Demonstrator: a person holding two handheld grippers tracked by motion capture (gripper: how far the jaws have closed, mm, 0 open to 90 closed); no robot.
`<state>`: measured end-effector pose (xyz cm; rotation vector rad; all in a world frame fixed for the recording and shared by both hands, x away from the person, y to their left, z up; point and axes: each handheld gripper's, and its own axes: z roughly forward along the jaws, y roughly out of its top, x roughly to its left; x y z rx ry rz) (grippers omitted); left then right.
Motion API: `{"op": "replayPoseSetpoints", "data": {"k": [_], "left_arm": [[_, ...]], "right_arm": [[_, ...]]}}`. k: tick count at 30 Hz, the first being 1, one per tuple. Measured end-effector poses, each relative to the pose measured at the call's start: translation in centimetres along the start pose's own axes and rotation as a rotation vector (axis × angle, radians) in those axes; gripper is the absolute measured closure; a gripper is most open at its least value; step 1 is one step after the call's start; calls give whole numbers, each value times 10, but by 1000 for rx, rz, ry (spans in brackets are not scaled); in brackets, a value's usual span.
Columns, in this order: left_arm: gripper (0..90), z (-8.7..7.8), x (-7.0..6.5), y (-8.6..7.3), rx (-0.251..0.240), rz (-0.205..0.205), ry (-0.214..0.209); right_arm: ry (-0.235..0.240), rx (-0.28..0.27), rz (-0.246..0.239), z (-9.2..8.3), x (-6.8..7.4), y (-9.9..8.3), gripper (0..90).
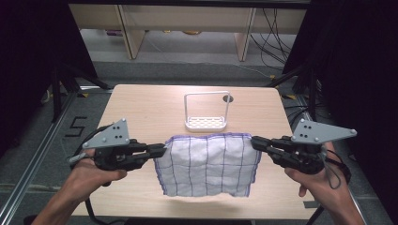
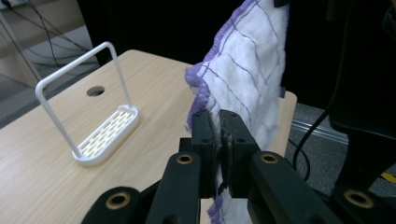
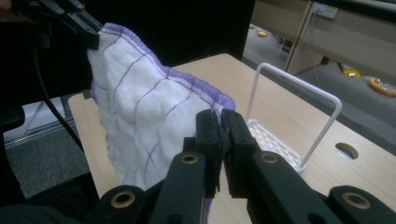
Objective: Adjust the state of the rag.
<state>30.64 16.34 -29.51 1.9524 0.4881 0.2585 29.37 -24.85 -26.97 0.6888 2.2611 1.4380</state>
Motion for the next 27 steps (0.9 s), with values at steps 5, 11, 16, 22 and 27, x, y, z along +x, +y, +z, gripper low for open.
{"op": "replayPoseSetpoints", "data": {"k": [5, 11, 16, 22, 27], "left_arm": [[843, 53, 56, -34, 64, -138, 55], [845, 113, 109, -73, 120, -192, 144], [844, 142, 127, -88, 133, -170, 193], [843, 133, 118, -96, 107, -147, 183], [839, 122, 82, -108, 118, -58, 162]], "right_arm": [[-2, 105, 74, 41, -33, -23, 865], [-64, 231, 212, 116, -95, -69, 864], [-101, 305, 212, 154, -117, -90, 862], [-94, 289, 186, 153, -117, -100, 859], [-71, 255, 152, 134, -103, -110, 849]]}}
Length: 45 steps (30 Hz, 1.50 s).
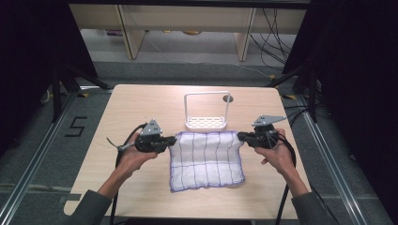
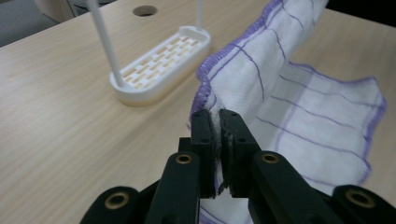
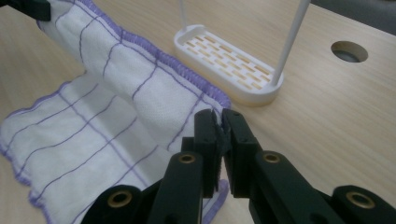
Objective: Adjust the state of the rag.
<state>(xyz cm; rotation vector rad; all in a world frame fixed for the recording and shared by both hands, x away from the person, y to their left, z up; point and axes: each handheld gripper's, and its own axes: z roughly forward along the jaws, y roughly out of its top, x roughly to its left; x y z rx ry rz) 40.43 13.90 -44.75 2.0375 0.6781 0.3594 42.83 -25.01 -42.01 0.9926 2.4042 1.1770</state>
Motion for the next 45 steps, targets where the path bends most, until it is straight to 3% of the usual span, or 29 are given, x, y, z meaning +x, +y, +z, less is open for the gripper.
{"op": "replayPoseSetpoints", "data": {"k": [1, 5, 8, 12, 17, 19, 20, 24, 25, 26, 28, 29, 30, 32, 34, 35, 36, 37, 38, 39, 40, 41, 42, 43, 44, 45], "left_arm": [[837, -1, -6, -4, -1, 16, 5], [834, -4, -26, -24, 14, 49, -20], [831, -4, -37, -43, 35, 61, -34], [825, -2, -42, -53, 27, 35, -45], [779, -3, -52, -65, 59, 58, -74], [718, -5, -57, -70, 65, 41, -90], [701, -8, -60, -72, 61, 44, -91], [641, -23, -62, -74, 32, 31, -96], [626, -28, -61, -74, 23, 26, -101], [611, -31, -60, -72, 0, 8, -101], [560, -38, -54, -67, -8, -10, -81], [533, -38, -49, -65, -23, -26, -67], [515, -38, -43, -61, -18, -46, -39], [498, -32, -30, -53, -14, -72, -1], [473, -21, -16, -47, 13, -87, 16], [457, -13, -10, -45, 22, -113, 14], [444, -6, -5, -43, 45, -125, 16], [442, 0, 1, -42, 73, -110, 23], [438, 14, 6, -40, 90, -137, 23], [421, 14, 6, -40, 90, -137, 23], [421, 18, 9, -39, 122, -126, 11], [416, 24, 11, -39, 120, -136, 9], [412, 28, 12, -40, 130, -139, 6], [405, 32, 13, -40, 147, -137, 4], [399, 37, 15, -42, 161, -132, 9], [392, 39, 15, -43, 169, -130, 10]], "right_arm": [[21, -1, 18, -3, 5, -6, 846], [42, 7, -25, -6, 14, -24, 838], [43, 20, -28, -8, 23, -37, 836], [59, 33, -49, -8, 35, -54, 832], [70, 56, -43, -6, 44, -74, 798], [85, 68, -35, -7, 46, -82, 756], [94, 75, 10, -9, 50, -86, 740], [100, 27, -7, -22, 52, -93, 695], [104, 32, 25, -27, 55, -93, 672], [98, 3, 9, -31, 54, -94, 652], [83, -20, 45, -37, 54, -94, 603], [78, -15, 80, -40, 55, -92, 597], [62, -29, 39, -40, 50, -90, 578], [20, -13, 95, -36, 47, -82, 517], [-5, 0, 117, -28, 42, -72, 491], [-19, 13, 128, -22, 40, -67, 477], [-37, 24, 117, -15, 35, -62, 466], [-50, 42, 125, -8, 32, -58, 462], [-71, 57, 107, 0, 28, -55, 463], [-71, 57, 107, 0, 28, -55, 463], [-104, 110, 137, 14, 23, -49, 462], [-112, 123, 139, 21, 21, -47, 462], [-120, 101, 145, 30, 19, -47, 461], [-114, 138, 122, 34, 16, -46, 461], [-112, 145, 143, 39, 16, -46, 461], [-114, 151, 125, 46, 13, -47, 462]]}}
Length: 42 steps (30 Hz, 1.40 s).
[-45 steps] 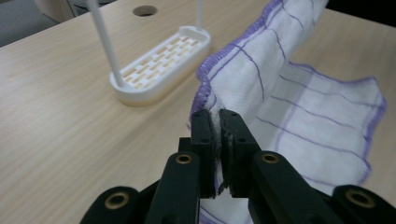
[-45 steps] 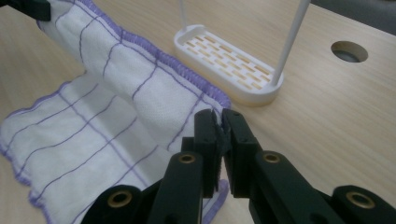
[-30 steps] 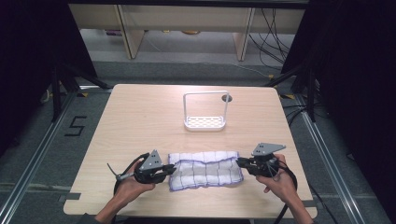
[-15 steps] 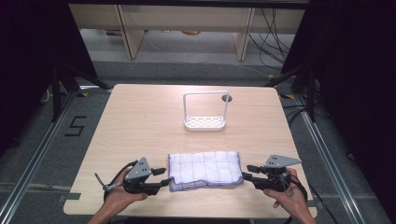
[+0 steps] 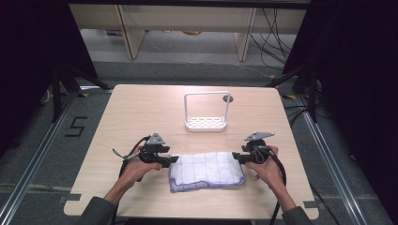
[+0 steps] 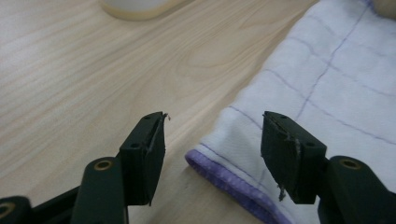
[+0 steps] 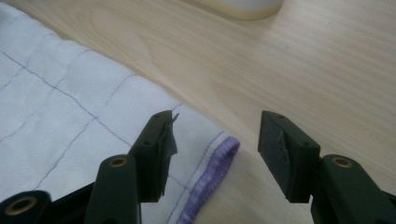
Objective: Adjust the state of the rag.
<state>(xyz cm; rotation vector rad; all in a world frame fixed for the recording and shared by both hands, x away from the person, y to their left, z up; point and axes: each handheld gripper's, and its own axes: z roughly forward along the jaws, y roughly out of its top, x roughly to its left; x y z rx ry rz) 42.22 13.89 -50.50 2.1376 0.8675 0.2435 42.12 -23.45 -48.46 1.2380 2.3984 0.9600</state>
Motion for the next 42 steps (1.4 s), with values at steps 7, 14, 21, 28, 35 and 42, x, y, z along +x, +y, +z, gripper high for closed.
{"op": "replayPoseSetpoints", "data": {"k": [7, 14, 21, 28, 35, 42], "left_arm": [[550, 6, -8, -5, 34, 83, -23], [778, -1, -20, -12, 43, 103, -63], [786, -25, -53, -37, 35, 131, -74], [785, -38, -84, -53, -11, 98, -112], [778, -37, -116, -61, -33, 102, -119], [718, -21, -139, -53, -32, 78, -204]], "right_arm": [[18, 66, 8, 13, 2, -1, 569], [70, 44, 11, 18, -4, -2, 823], [99, 76, -45, 37, 1, 22, 836], [152, 132, -146, 63, 14, 63, 836], [201, 173, -198, 87, 35, 88, 835], [207, 144, -225, 100, 49, 96, 748]]}}
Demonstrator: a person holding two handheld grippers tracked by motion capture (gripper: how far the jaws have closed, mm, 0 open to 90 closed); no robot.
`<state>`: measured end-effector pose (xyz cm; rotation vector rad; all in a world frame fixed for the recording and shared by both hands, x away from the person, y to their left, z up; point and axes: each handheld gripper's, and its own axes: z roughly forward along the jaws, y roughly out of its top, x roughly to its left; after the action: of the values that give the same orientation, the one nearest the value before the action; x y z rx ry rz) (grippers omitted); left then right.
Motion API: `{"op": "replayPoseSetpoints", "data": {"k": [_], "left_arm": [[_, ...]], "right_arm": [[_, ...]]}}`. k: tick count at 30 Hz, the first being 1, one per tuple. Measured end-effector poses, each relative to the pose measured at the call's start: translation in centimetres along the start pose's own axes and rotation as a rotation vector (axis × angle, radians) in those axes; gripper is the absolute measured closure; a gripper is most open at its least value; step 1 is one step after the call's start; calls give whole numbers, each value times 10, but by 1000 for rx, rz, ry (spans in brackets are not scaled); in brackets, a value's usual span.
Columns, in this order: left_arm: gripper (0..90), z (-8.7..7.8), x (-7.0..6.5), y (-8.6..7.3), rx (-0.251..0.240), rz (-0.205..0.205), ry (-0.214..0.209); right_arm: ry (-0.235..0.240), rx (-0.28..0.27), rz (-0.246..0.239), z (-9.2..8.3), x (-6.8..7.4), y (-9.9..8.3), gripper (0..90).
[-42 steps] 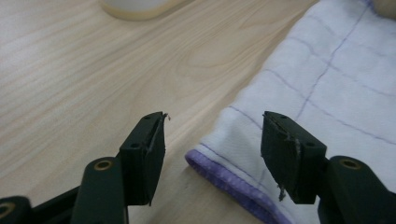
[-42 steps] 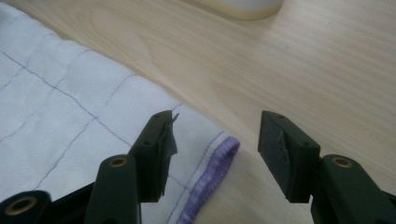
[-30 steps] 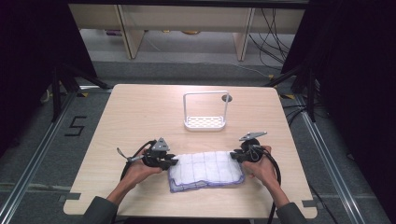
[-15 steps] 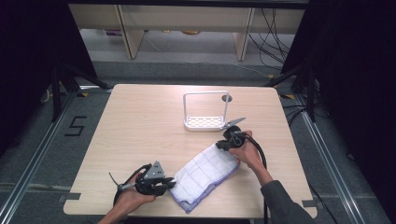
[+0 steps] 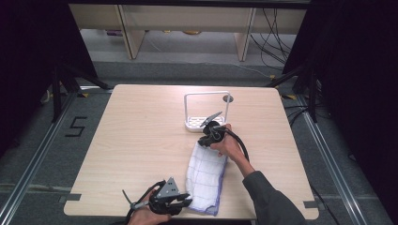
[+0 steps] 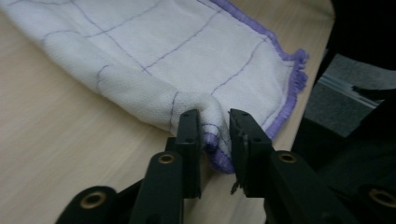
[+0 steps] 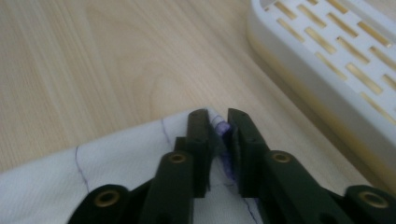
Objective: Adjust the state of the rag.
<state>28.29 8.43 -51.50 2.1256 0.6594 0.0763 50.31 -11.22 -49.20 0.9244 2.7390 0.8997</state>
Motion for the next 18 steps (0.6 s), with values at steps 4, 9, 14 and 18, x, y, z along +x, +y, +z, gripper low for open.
{"op": "replayPoseSetpoints", "data": {"k": [4, 9, 14, 18], "left_arm": [[487, 11, -11, 9, 1, -34, -64], [359, -3, 1, 21, -51, -72, -44], [302, -10, 30, 35, -71, -104, -38], [295, -1, 51, 48, -71, -109, -5]], "right_arm": [[-47, -47, 75, -5, -1, 0, 527], [-100, -103, 136, -44, 0, -11, 401], [-114, -211, 179, -81, -6, -37, 353], [-155, -253, 221, -97, -19, -63, 341]]}}
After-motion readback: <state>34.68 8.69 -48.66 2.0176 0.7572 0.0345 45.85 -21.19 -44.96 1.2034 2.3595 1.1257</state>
